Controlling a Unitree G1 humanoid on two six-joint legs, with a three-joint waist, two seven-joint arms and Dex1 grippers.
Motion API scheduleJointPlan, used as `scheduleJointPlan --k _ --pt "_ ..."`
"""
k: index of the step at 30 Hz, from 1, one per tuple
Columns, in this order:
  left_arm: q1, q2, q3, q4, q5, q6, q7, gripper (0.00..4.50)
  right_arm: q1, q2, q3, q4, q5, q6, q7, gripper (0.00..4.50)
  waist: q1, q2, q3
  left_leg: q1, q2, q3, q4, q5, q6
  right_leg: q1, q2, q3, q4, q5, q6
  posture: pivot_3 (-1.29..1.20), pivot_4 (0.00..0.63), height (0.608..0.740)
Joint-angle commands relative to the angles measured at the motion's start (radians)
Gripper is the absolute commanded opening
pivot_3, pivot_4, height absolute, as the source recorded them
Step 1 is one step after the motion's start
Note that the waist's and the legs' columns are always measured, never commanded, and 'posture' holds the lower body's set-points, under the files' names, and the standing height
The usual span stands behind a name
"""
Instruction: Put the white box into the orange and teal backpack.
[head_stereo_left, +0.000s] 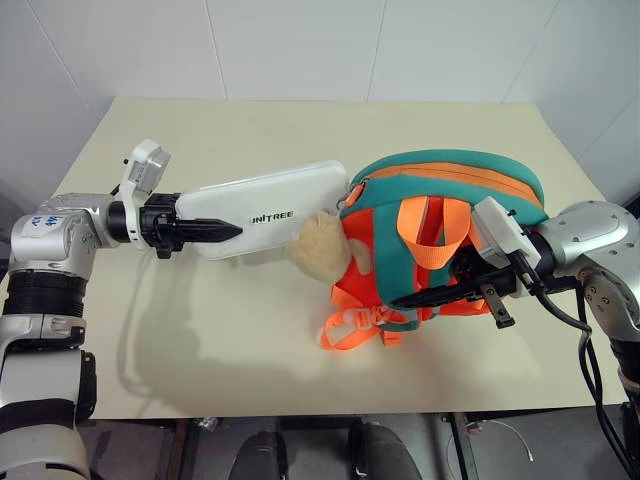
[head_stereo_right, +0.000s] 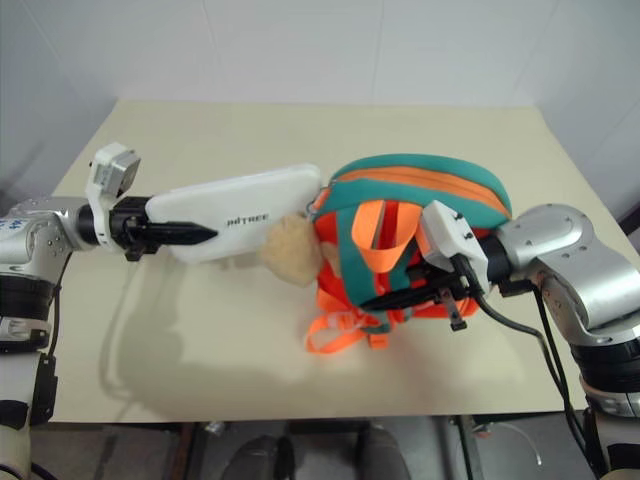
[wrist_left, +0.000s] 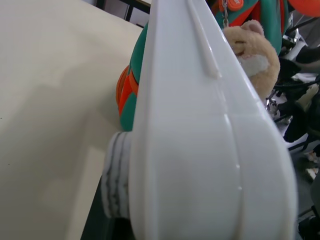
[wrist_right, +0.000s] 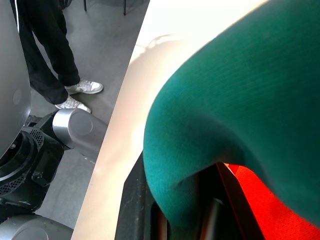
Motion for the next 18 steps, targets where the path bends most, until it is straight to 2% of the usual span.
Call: scheduleJointPlan --k 1,13,18 --pt "-0.008 0.051 -0.035 -0.076 -0.04 -0.053 -0.112 1.2 -0.005 0.001 -0.023 -0.018 0.009 -0.008 -0.005 0.56 -0.001 0.0 0.0 0.0 0.0 0.0 0.0 0.0 0.0 0.0 0.0 0.0 0.0 0.0 0.0 0.0 0.15 0.74" --pt "-0.029 0.149 -0.186 -0.15 -0.12 -0.111 -0.112 1.2 0.008 0.002 -0.027 -0.027 0.009 -0.015 -0.008 0.56 0.0 0.0 0.0 0.0 0.0 0.0 -0.001 0.0 0.0 0.0 0.0 0.0 -0.001 0.0 0.0 0.0 0.15 0.74" --pt "-0.071 0.13 -0.235 -0.145 -0.119 -0.105 -0.112 1.2 0.014 0.006 -0.025 -0.032 0.008 -0.018 -0.013 0.56 0.002 0.0 0.0 0.0 0.0 0.0 -0.001 0.0 0.0 0.0 0.0 0.0 -0.001 0.0 0.0 0.0 0.15 0.74"
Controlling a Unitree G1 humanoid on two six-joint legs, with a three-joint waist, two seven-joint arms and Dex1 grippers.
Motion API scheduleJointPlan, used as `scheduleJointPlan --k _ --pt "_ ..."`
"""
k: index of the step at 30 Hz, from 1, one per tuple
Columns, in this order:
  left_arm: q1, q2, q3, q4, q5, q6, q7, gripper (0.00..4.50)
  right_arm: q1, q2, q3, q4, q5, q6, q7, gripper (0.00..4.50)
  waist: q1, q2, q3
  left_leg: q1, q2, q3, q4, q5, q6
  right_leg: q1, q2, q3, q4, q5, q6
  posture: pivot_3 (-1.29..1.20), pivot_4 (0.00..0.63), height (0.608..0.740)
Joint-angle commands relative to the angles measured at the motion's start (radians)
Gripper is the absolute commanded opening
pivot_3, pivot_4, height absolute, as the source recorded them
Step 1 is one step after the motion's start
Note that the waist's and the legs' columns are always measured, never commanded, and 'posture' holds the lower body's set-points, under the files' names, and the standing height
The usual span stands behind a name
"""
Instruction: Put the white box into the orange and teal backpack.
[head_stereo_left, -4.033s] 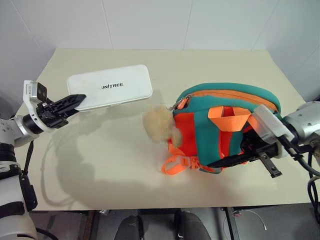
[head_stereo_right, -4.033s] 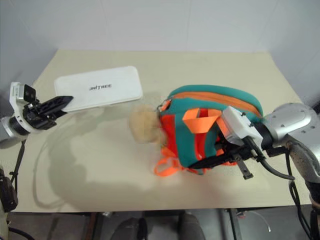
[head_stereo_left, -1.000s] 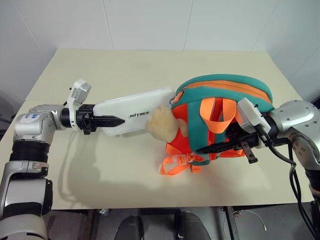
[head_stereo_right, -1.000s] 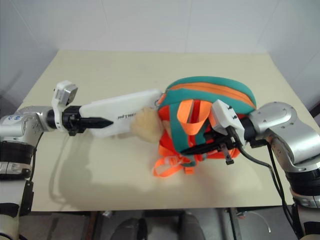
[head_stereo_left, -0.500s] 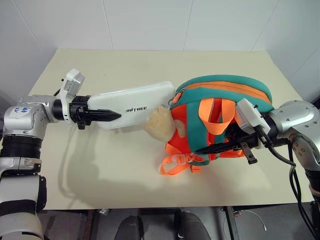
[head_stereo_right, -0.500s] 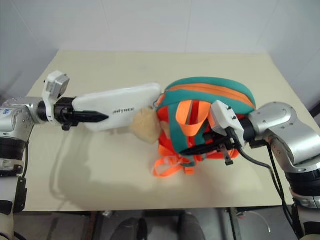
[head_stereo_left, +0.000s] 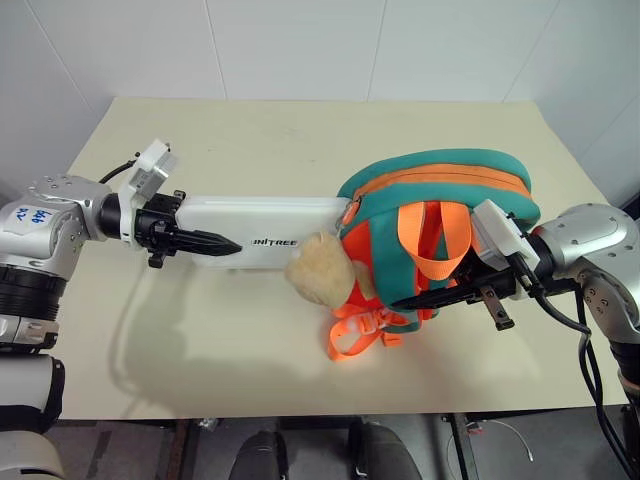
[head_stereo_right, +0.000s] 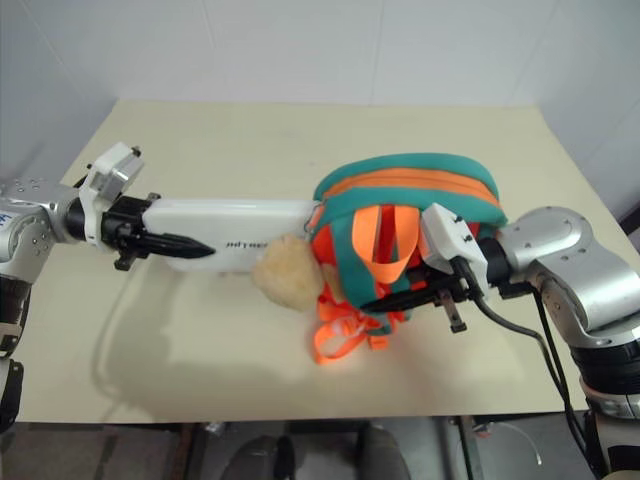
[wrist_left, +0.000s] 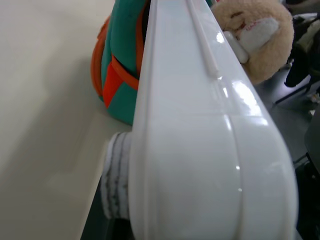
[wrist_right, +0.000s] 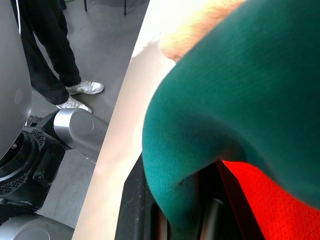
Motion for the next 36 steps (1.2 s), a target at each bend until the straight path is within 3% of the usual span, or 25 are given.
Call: scheduleJointPlan --k 1,13,21,36 --pt "-0.052 -0.022 -0.04 -0.022 0.002 -0.017 -0.112 1.2 -0.001 0.008 -0.023 -0.027 0.008 -0.017 -0.01 0.56 0.0 0.0 0.0 0.0 0.0 0.0 0.0 0.0 0.0 0.0 0.0 0.0 0.0 0.0 0.0 0.0 0.15 0.74" --pt "-0.149 -0.184 -0.034 -0.002 0.103 0.03 -0.091 1.2 0.016 0.013 -0.026 -0.055 0.015 -0.008 -0.028 0.56 0.022 0.0 0.0 0.0 0.0 0.001 0.002 0.0 0.0 0.0 0.001 0.0 0.0 0.0 0.0 0.0 0.15 0.74" --pt "-0.154 -0.228 -0.028 -0.035 0.136 0.035 -0.112 1.2 0.011 0.018 -0.019 -0.051 0.01 -0.01 -0.037 0.56 0.024 0.0 0.0 -0.001 0.0 0.001 0.003 0.0 0.001 0.001 0.0 0.0 0.0 0.0 0.0 0.0 0.15 0.74" --pt "-0.178 -0.355 -0.003 -0.059 0.252 0.107 0.034 1.2 0.008 0.028 -0.011 -0.044 -0.007 -0.011 -0.041 0.56 0.028 0.0 0.0 -0.001 0.0 0.0 0.006 -0.001 0.001 0.002 0.0 -0.002 0.0 0.0 0.0 0.0 0.15 0.74"
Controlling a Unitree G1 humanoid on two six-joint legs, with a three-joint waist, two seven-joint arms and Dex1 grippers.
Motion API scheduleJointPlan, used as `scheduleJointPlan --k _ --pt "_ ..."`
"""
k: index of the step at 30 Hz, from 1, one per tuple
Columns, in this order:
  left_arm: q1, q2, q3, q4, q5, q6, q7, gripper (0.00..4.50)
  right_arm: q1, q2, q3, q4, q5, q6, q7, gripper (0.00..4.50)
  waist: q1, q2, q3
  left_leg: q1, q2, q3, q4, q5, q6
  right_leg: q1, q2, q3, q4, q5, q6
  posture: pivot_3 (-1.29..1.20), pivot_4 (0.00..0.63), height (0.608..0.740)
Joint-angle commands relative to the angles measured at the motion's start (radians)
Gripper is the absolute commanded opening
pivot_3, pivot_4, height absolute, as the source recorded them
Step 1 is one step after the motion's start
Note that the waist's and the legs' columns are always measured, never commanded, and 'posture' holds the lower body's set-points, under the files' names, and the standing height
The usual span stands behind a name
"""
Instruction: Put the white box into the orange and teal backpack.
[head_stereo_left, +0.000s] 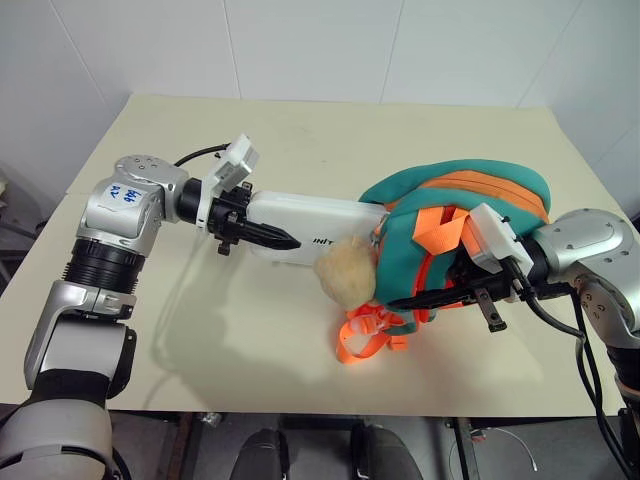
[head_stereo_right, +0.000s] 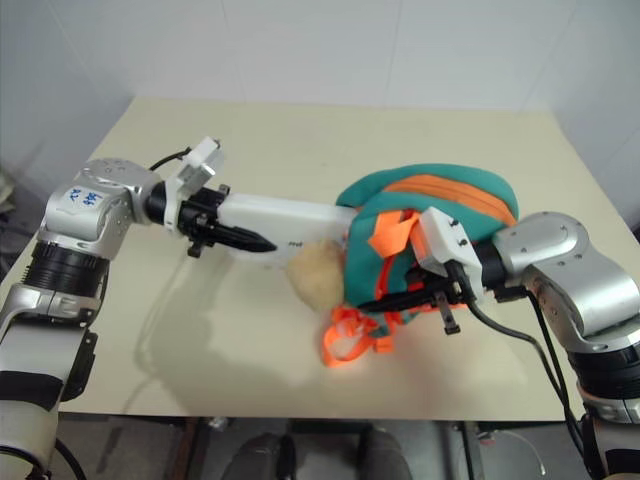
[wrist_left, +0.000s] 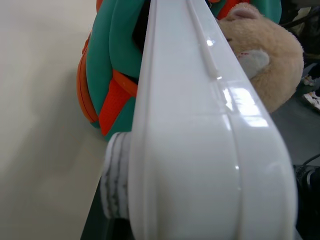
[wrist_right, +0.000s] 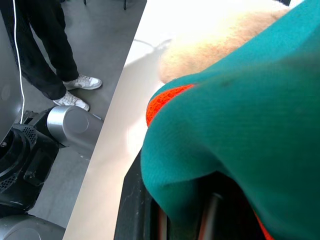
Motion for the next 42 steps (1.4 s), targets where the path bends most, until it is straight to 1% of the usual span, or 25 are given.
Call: scheduleJointPlan --k 1,4,8,15,19,22,26,29,33,38,42 --pt "-0.039 -0.048 -0.009 -0.077 0.01 0.024 0.02 1.2 -0.013 0.014 -0.006 -0.026 0.009 -0.011 -0.009 0.56 0.001 0.0 0.0 0.0 0.0 0.0 0.0 0.0 0.0 0.0 0.0 0.0 0.0 0.0 0.0 0.0 0.15 0.74" --pt "-0.037 -0.046 -0.035 -0.081 0.071 -0.005 0.038 1.2 -0.017 0.017 -0.006 -0.022 0.005 -0.01 -0.011 0.56 0.001 0.0 0.0 0.0 0.0 0.0 0.002 0.0 0.001 0.001 0.0 0.0 0.0 0.0 0.0 0.0 0.15 0.74" --pt "-0.042 0.008 -0.052 -0.077 0.119 -0.07 -0.046 1.2 -0.021 0.019 -0.004 -0.016 0.0 -0.01 -0.012 0.56 -0.003 0.0 0.0 0.0 0.0 0.0 0.003 -0.001 0.001 0.001 0.0 0.0 0.0 0.001 0.001 0.0 0.15 0.74" --pt "-0.177 0.065 -0.043 0.071 0.168 -0.178 -0.127 1.2 -0.027 0.022 -0.003 -0.001 -0.005 -0.01 -0.007 0.56 -0.004 0.0 0.0 0.001 0.0 -0.001 0.004 -0.001 0.001 0.001 0.0 0.0 0.0 0.0 0.001 0.0 0.15 0.74" --pt "-0.241 0.094 -0.129 0.125 0.142 -0.247 -0.134 1.2 -0.039 0.03 0.003 0.019 -0.013 -0.015 0.0 0.56 -0.005 0.0 0.0 0.0 0.0 -0.001 0.004 -0.001 0.001 0.0 0.0 0.001 0.0 0.0 0.001 0.0 0.15 0.74" --pt "-0.283 0.096 -0.193 0.155 0.126 -0.286 -0.134 1.2 -0.052 0.041 0.013 0.035 -0.022 -0.021 0.003 0.56 -0.004 0.0 0.0 0.0 0.0 -0.001 0.003 -0.001 0.002 0.001 0.0 0.001 0.001 0.0 0.001 0.0 0.15 0.74" --pt "-0.318 0.091 -0.273 0.149 0.084 -0.301 -0.134 1.2 -0.063 0.056 0.021 0.048 -0.031 -0.028 0.007 0.56 -0.004 0.0 0.0 0.0 0.0 -0.001 0.003 -0.002 0.003 0.0 0.0 0.001 0.001 0.0 0.001 0.0 0.15 0.74" --pt "-0.335 0.071 -0.328 0.159 0.064 -0.317 -0.134 1.2 -0.072 0.066 0.029 0.061 -0.037 -0.034 0.009 0.56 -0.006 0.0 0.0 0.0 0.0 -0.001 0.003 -0.003 0.003 0.0 0.0 0.001 0.0 0.0 0.001 0.0 0.15 0.74" --pt "-0.369 -0.003 -0.337 0.246 0.08 -0.33 -0.134 1.2 -0.077 0.074 0.034 0.067 -0.041 -0.041 0.011 0.56 -0.004 0.0 0.0 0.0 0.0 -0.001 0.004 -0.003 0.003 0.0 0.0 0.001 0.0 0.0 0.001 0.0 0.15 0.74" --pt "-0.394 -0.103 -0.305 0.365 0.115 -0.351 -0.134 1.2 -0.075 0.084 0.037 0.063 -0.044 -0.041 0.007 0.56 -0.004 0.0 0.0 0.0 0.0 -0.001 0.004 -0.003 0.003 0.0 0.0 0.001 0.0 0.0 0.001 0.0 0.15 0.74" --pt "-0.407 -0.197 -0.253 0.467 0.166 -0.39 -0.119 1.2 -0.069 0.086 0.034 0.056 -0.042 -0.039 0.003 0.56 -0.004 0.0 0.0 0.0 0.0 -0.001 0.004 -0.003 0.003 0.0 0.0 0.001 0.0 0.001 0.001 0.0 0.15 0.74"
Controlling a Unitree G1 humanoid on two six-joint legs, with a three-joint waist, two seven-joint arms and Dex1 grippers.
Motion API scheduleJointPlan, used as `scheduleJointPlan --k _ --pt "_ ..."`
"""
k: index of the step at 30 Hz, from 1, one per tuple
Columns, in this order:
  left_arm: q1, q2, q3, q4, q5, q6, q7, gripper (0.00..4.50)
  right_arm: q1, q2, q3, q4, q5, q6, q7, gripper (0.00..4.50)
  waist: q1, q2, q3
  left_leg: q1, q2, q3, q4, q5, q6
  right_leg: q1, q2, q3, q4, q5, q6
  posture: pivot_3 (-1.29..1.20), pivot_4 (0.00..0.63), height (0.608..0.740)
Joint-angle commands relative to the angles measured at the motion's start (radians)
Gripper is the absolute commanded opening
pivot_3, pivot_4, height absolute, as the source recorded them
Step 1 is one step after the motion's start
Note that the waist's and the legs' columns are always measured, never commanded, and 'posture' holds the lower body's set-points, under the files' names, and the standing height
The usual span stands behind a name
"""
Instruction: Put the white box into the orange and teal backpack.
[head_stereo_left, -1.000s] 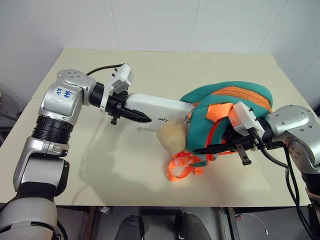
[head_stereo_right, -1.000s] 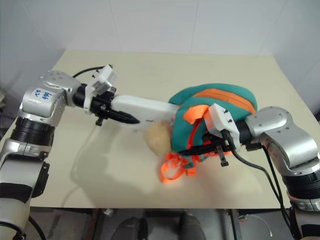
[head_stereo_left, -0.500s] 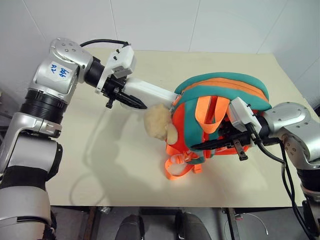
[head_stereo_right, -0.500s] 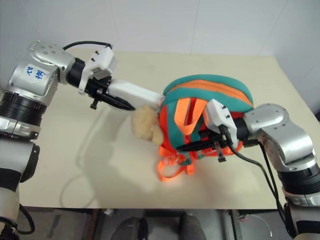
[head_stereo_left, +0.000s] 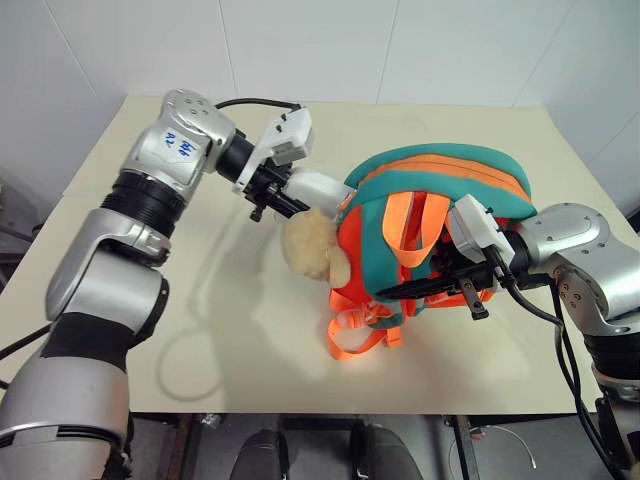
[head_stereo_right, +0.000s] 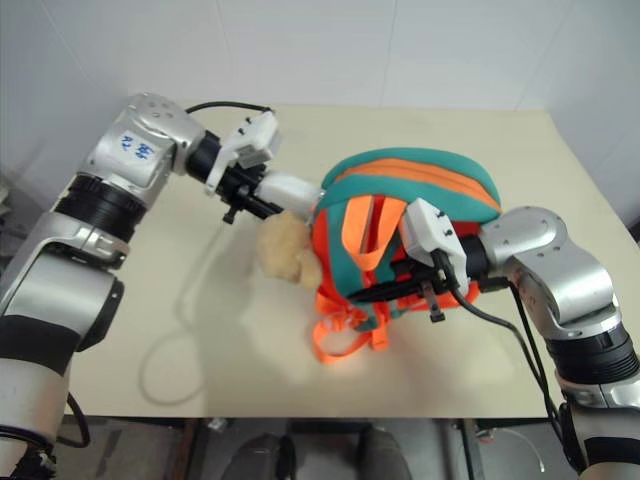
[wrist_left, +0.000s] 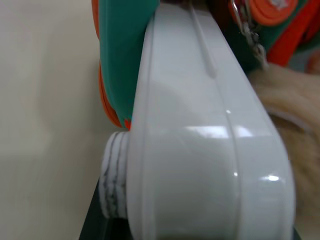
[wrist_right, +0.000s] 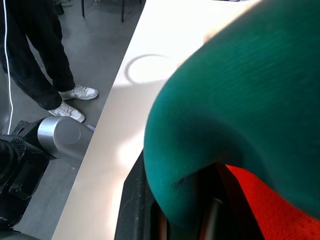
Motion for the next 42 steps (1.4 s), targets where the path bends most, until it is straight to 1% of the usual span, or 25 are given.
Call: scheduleJointPlan --k 1,4,12,22,28,36,37,39,42 --pt "-0.031 -0.075 0.048 0.047 0.031 -0.054 -0.092 1.2 -0.008 0.009 -0.008 -0.022 0.003 -0.014 -0.007 0.56 0.0 0.0 0.0 0.0 0.0 0.0 0.0 0.0 0.0 0.0 0.0 0.0 0.0 0.0 0.0 0.0 0.15 0.74" --pt "-0.033 -0.138 0.095 0.085 0.041 -0.045 -0.067 1.2 -0.001 0.007 -0.012 -0.028 0.005 -0.011 -0.01 0.56 0.0 0.0 0.0 0.0 0.0 0.0 0.0 0.0 0.0 0.0 0.0 0.0 0.0 0.0 0.0 0.0 0.15 0.74" --pt "-0.006 -0.219 0.178 0.101 0.083 -0.032 -0.016 1.2 0.003 0.01 -0.012 -0.037 0.007 -0.008 -0.019 0.56 0.0 0.0 0.0 -0.001 0.0 0.0 0.0 0.0 0.0 -0.001 0.0 0.0 0.0 0.0 0.0 0.0 0.15 0.74" --pt "0.045 -0.281 0.242 0.039 0.114 0.016 0.035 1.2 0.008 0.016 -0.008 -0.04 0.009 -0.008 -0.026 0.56 0.0 0.0 0.0 -0.001 0.0 0.0 0.0 0.0 0.0 -0.001 0.0 0.0 0.0 0.0 0.0 0.0 0.15 0.74" --pt "0.069 -0.319 0.267 0.017 0.125 0.048 0.091 1.2 0.008 0.019 -0.006 -0.041 0.008 -0.01 -0.027 0.56 0.001 0.0 0.0 -0.001 0.0 0.0 0.0 0.0 0.0 -0.001 0.0 0.0 0.0 0.0 0.0 0.0 0.15 0.74" --pt "0.083 -0.368 0.279 0.015 0.148 0.068 0.135 1.2 0.018 0.018 -0.01 -0.053 0.012 -0.012 -0.029 0.56 0.003 0.0 0.0 -0.001 -0.001 -0.001 0.0 0.0 0.0 -0.001 -0.001 0.0 0.0 0.0 0.001 0.0 0.15 0.74" --pt "0.076 -0.375 0.282 0.027 0.15 0.079 0.141 1.92 0.017 0.018 -0.01 -0.052 0.011 -0.012 -0.029 0.56 0.003 0.0 0.0 -0.001 -0.001 -0.001 0.0 0.0 0.0 0.0 -0.001 -0.001 0.0 0.0 0.001 0.0 0.15 0.74" --pt "0.067 -0.381 0.279 0.035 0.146 0.111 0.114 2.52 0.015 0.019 -0.009 -0.051 0.01 -0.012 -0.03 0.56 0.003 0.0 0.0 -0.001 -0.001 -0.001 0.0 0.0 0.0 0.0 -0.001 -0.001 0.0 0.0 0.001 0.0 0.15 0.74" --pt "0.059 -0.382 0.291 0.023 0.154 0.113 0.141 3.41 0.018 0.018 -0.012 -0.055 0.011 -0.013 -0.031 0.56 0.002 0.0 0.0 -0.001 -0.001 -0.001 0.001 0.0 0.0 0.0 -0.001 -0.001 0.0 0.001 0.001 0.0 0.15 0.74"
